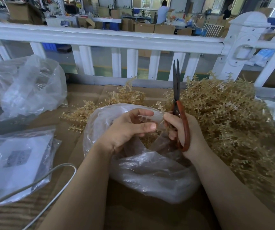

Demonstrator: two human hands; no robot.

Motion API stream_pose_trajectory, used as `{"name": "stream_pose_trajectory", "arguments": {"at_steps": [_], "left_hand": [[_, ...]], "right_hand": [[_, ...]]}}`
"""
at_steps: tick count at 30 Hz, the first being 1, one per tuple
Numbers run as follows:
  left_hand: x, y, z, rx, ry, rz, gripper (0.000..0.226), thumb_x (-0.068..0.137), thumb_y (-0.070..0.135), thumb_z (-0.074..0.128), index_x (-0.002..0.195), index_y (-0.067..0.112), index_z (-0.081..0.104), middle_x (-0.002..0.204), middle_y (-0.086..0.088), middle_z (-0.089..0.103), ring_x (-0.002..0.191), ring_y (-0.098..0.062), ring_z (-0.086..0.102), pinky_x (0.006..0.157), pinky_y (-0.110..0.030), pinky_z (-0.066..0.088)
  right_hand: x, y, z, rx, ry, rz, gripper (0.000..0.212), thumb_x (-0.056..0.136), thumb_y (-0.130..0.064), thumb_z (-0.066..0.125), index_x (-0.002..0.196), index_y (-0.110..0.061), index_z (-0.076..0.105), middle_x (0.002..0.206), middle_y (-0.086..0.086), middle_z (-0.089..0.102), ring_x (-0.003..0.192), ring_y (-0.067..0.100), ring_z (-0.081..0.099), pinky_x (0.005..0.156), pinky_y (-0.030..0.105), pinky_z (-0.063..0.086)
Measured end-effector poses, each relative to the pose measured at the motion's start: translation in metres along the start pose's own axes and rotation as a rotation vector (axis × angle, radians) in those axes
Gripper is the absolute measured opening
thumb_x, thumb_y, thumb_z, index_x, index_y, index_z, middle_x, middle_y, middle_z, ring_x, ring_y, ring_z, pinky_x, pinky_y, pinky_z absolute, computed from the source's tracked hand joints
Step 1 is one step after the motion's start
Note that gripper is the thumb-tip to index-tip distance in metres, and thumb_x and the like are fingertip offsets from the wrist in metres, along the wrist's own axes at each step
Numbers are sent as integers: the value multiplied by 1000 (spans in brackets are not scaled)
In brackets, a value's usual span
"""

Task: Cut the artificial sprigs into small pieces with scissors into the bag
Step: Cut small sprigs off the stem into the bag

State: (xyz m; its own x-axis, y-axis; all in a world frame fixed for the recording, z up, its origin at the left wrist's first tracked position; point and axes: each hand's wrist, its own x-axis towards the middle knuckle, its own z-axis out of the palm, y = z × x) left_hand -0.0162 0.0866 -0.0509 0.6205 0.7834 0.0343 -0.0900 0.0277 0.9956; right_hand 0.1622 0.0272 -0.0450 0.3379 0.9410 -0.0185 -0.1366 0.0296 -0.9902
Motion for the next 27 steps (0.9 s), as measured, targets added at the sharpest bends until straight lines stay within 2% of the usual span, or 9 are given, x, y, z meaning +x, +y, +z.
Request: {"name": "stream_pose_trajectory", "arguments": {"at_steps": [2,5,8,11,14,17,20,23,27], "left_hand": [[0,0,-2,-7,-24,11,49,62,17,88,106,18,69,92,-4,74,84,-15,69,78,-25,56],[-1,0,-1,-10,-5,-7,38,62,14,85,98,14,75,94,-9,75,91,-24,69,92,-41,51],[-2,1,1,-33,-7,-2,24,65,19,83,89,16,79,88,-7,76,84,-17,70,79,-31,50],[-2,2,2,-142,44,20,18,64,20,82,82,17,80,78,-3,74,75,-12,68,66,-24,40],[-1,2,1,-239,31,23,17,65,13,85,80,18,79,76,3,73,71,-7,67,58,-15,45],[-4,4,3,-129,-77,-7,22,66,16,85,86,19,79,83,3,74,77,-10,66,70,-22,52],[-5,4,9,-115,-112,-52,16,74,14,82,89,13,78,87,-6,74,89,-23,69,95,-45,54],[-3,5,8,-115,36,-53,7,72,24,80,75,18,77,82,0,73,82,-14,69,89,-35,54],[-1,7,6,-231,84,-61,19,68,33,84,68,16,75,77,-1,73,71,-12,66,76,-26,56]], "right_hand": [[0,1,0,35,-41,-31,11,96,-8,66,85,-7,63,60,-1,63,43,11,41,40,20,33],[0,2,0,93,-78,-73,13,96,-6,64,83,-6,62,65,3,65,41,9,40,40,20,33],[2,4,-1,152,-94,-89,12,92,-10,69,82,-8,63,67,5,64,40,10,39,41,21,32],[3,5,-2,166,-94,-88,11,80,-21,72,77,-13,65,66,4,64,40,10,39,41,21,33],[3,6,0,194,-82,-94,19,79,-25,73,84,-10,62,66,2,65,41,8,40,41,19,34],[1,8,1,187,-57,-121,17,79,-27,74,84,-13,66,69,2,68,41,8,44,41,18,37],[-2,8,2,100,-68,-163,20,82,-31,73,87,-12,69,71,0,70,44,7,48,43,17,40],[-3,7,1,84,-77,-158,24,80,-30,74,90,-9,67,63,-5,67,44,6,49,43,17,42],[-1,8,1,-9,-124,-167,14,73,-27,81,85,-23,76,70,-4,67,49,11,49,48,22,44]]}}
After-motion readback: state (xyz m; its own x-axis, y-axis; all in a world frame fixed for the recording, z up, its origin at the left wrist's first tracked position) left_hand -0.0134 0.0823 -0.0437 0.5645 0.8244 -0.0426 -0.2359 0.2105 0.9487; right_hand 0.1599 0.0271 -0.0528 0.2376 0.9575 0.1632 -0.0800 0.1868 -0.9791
